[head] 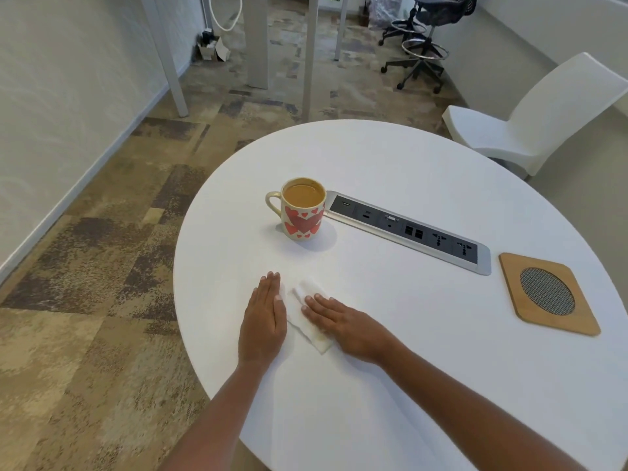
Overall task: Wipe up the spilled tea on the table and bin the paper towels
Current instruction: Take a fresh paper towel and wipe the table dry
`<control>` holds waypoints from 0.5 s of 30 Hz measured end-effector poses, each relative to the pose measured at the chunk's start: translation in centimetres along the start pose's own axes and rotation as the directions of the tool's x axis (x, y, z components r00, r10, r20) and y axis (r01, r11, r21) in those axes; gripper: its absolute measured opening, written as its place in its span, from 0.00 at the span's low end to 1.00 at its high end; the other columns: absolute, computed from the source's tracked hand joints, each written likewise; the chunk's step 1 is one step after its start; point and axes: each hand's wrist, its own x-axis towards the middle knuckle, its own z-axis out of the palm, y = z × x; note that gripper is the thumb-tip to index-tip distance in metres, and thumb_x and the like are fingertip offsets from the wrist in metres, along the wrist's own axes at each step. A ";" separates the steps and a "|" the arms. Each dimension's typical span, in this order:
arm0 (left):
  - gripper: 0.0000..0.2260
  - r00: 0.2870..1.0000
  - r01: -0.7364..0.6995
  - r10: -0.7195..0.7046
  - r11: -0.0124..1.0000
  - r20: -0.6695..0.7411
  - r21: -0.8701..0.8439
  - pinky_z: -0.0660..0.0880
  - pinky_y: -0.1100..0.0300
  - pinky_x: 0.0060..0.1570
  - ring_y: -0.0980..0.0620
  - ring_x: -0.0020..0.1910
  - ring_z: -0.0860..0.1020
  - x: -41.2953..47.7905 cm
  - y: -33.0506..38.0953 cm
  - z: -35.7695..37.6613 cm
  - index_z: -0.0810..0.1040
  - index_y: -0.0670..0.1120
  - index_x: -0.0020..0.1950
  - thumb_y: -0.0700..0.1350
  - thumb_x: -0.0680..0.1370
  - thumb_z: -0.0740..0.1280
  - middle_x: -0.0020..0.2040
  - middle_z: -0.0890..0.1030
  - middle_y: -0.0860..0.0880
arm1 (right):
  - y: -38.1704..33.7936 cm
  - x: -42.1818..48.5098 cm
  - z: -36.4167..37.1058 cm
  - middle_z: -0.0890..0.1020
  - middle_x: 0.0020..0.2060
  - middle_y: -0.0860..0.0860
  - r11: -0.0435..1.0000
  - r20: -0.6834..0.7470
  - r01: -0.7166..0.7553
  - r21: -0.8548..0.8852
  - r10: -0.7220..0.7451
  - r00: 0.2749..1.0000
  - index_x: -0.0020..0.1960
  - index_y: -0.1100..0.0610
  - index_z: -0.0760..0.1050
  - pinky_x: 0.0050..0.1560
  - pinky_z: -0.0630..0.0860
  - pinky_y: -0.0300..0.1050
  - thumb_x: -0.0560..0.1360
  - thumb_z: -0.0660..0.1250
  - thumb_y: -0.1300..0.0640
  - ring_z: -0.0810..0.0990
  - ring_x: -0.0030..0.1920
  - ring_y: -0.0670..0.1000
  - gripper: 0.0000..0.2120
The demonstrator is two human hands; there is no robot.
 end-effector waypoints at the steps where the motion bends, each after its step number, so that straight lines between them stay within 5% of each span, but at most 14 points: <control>1: 0.24 1.000 0.003 -0.003 1.000 -0.004 0.001 0.55 0.59 0.71 0.49 0.74 0.61 -0.3 0.0 -0.1 0.63 0.41 0.71 0.46 0.76 0.47 0.73 0.66 0.44 | 0.6 -0.9 -0.2 0.47 0.77 0.54 1.000 0.006 -0.001 -0.006 0.001 1.000 0.76 0.56 0.46 0.73 0.37 0.35 0.80 0.48 0.67 0.45 0.78 0.52 0.27; 4: 0.25 1.000 0.014 -0.014 1.000 -0.010 -0.004 0.53 0.60 0.71 0.49 0.74 0.61 -1.0 0.1 -0.3 0.63 0.40 0.71 0.46 0.76 0.47 0.73 0.66 0.44 | 2.1 -3.9 -0.4 0.46 0.77 0.52 0.999 0.005 -0.042 -0.019 0.042 0.999 0.76 0.55 0.45 0.72 0.37 0.33 0.81 0.47 0.66 0.45 0.78 0.50 0.26; 10: 0.25 0.999 0.043 -0.044 0.999 -0.025 -0.009 0.54 0.59 0.72 0.47 0.74 0.61 -1.8 0.3 -0.5 0.65 0.39 0.70 0.46 0.76 0.47 0.72 0.67 0.43 | -0.4 -6.0 0.2 0.49 0.77 0.49 0.952 -0.087 -0.284 0.113 0.294 0.952 0.77 0.53 0.49 0.74 0.41 0.36 0.79 0.52 0.42 0.46 0.78 0.47 0.31; 15: 0.25 0.999 0.037 -0.037 0.999 -0.013 0.030 0.54 0.58 0.72 0.46 0.73 0.62 -2.2 0.4 -0.5 0.65 0.38 0.70 0.46 0.75 0.48 0.71 0.68 0.41 | -3.8 -3.7 1.5 0.48 0.77 0.56 0.854 -0.126 -0.488 0.180 0.512 0.850 0.76 0.61 0.45 0.76 0.43 0.43 0.79 0.55 0.47 0.46 0.78 0.53 0.34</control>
